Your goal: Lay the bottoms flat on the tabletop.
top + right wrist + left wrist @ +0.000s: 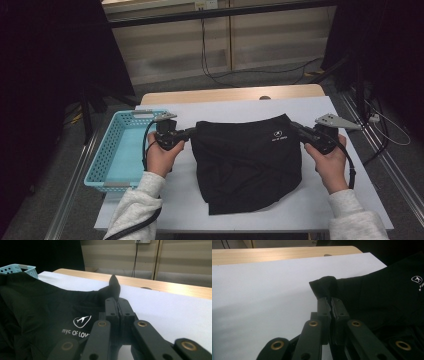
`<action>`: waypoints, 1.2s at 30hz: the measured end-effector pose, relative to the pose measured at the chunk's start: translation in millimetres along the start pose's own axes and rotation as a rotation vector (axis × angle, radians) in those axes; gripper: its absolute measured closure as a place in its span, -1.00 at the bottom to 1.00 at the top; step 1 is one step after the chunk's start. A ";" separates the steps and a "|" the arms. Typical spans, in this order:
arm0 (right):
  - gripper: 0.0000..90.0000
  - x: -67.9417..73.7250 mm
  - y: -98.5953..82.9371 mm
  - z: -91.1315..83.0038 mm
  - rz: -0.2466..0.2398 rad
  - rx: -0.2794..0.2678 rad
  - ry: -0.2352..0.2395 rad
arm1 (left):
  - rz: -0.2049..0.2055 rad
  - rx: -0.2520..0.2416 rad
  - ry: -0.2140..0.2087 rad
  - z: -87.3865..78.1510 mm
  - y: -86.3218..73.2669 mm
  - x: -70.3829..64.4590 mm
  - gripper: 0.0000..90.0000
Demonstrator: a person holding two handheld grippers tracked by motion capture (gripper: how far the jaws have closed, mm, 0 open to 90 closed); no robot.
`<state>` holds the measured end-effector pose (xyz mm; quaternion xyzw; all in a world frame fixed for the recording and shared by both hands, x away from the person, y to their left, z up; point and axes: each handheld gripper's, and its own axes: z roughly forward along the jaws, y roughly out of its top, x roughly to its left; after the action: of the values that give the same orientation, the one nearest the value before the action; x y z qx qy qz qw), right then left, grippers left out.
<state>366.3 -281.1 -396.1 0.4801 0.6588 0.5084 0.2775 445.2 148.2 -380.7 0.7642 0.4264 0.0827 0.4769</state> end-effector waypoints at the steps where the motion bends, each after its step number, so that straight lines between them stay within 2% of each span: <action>1: 0.96 -1.5 2.0 1.7 0.000 -0.002 0.001 | 0.000 0.007 -0.004 1.5 2.1 0.9 0.92; 4: 0.96 -6.1 10.6 10.2 -0.005 0.009 0.003 | -0.003 0.022 -0.005 7.2 12.0 5.9 0.92; 6: 0.96 -9.9 19.2 19.6 -0.014 0.019 -0.002 | -0.004 0.007 0.010 10.7 24.1 11.1 0.93; 7: 0.96 -16.7 31.4 33.1 -0.002 0.027 -0.049 | -0.001 -0.003 0.022 12.4 32.3 13.3 0.93; 8: 0.96 -16.7 31.4 33.1 -0.002 0.027 -0.049 | 0.005 -0.017 0.034 14.0 42.2 15.5 0.93; 9: 0.96 -21.1 40.1 41.3 0.005 0.019 -0.086 | 0.006 -0.041 0.055 16.4 52.8 17.5 0.93; 10: 0.95 -27.3 62.0 58.8 0.018 -0.008 -0.120 | 0.005 -0.065 0.067 18.9 63.8 19.5 0.91; 11: 0.95 -27.3 62.0 58.8 0.018 -0.008 -0.120 | 0.003 -0.100 0.077 21.4 73.8 21.4 0.91; 12: 0.85 -29.8 72.1 67.0 0.031 -0.018 -0.131 | -0.007 -0.126 0.089 25.1 81.4 23.5 0.85; 13: 0.53 -31.9 80.2 74.4 0.030 -0.036 -0.152 | -0.030 -0.114 0.100 30.4 86.5 25.3 0.64; 14: 0.21 -33.0 85.5 80.4 0.030 -0.034 -0.181 | -0.043 -0.090 0.097 35.6 88.6 26.2 0.20; 15: 0.25 -32.3 85.8 84.8 0.021 0.011 -0.206 | -0.018 -0.065 0.098 41.7 81.7 23.8 -0.05; 16: 0.25 -32.3 85.8 84.8 0.021 0.011 -0.206 | -0.018 -0.065 0.098 41.7 81.7 23.8 -0.12; 17: 0.04 -27.1 75.5 83.2 0.025 0.044 -0.162 | -0.009 -0.039 0.080 46.9 67.7 22.2 -0.21; 18: 0.04 -27.1 75.5 83.2 0.025 0.044 -0.162 | -0.009 -0.039 0.080 46.9 67.7 22.2 -0.28; 19: -0.02 -23.5 67.9 80.8 -0.003 0.063 -0.153 | -0.002 -0.020 0.077 49.0 59.7 22.4 -0.28; 20: -0.11 -19.7 59.6 77.9 -0.016 0.091 -0.139 | -0.015 -0.008 0.076 50.7 51.5 22.5 -0.35; 22: -0.23 -11.5 41.4 70.8 -0.001 0.136 -0.073 | -0.023 0.013 0.058 51.5 36.3 21.6 -0.45; 23: -0.23 -6.3 32.5 65.8 -0.013 0.159 -0.055 | -0.010 0.022 0.058 51.2 29.1 19.5 -0.46; 25: -0.28 3.0 13.6 55.9 -0.067 0.185 -0.051 | 0.006 0.032 0.046 49.2 15.7 14.1 -0.53; 26: -0.32 6.5 5.0 51.2 -0.071 0.206 -0.048 | 0.011 0.034 0.038 47.8 10.2 11.6 -0.55; 30: -0.35 20.1 -23.5 33.0 -0.071 0.225 -0.024 | 0.038 0.033 0.027 39.5 -6.9 0.5 -0.59; 33: -0.38 32.6 -37.0 20.9 -0.064 0.214 -0.001 | 0.056 0.027 0.025 33.1 -17.1 -6.1 -0.62; 35: -0.40 45.1 -46.8 12.5 -0.092 0.215 0.008 | 0.073 0.033 0.022 29.6 -23.8 -9.7 -0.65; 36: -0.40 45.1 -46.8 12.5 -0.092 0.215 0.008 | 0.070 0.028 0.017 28.4 -27.4 -12.1 -0.65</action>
<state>343.2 -235.9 -438.4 0.4745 0.7320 0.4234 0.2447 437.1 125.6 -414.3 0.7843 0.4048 0.1000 0.4594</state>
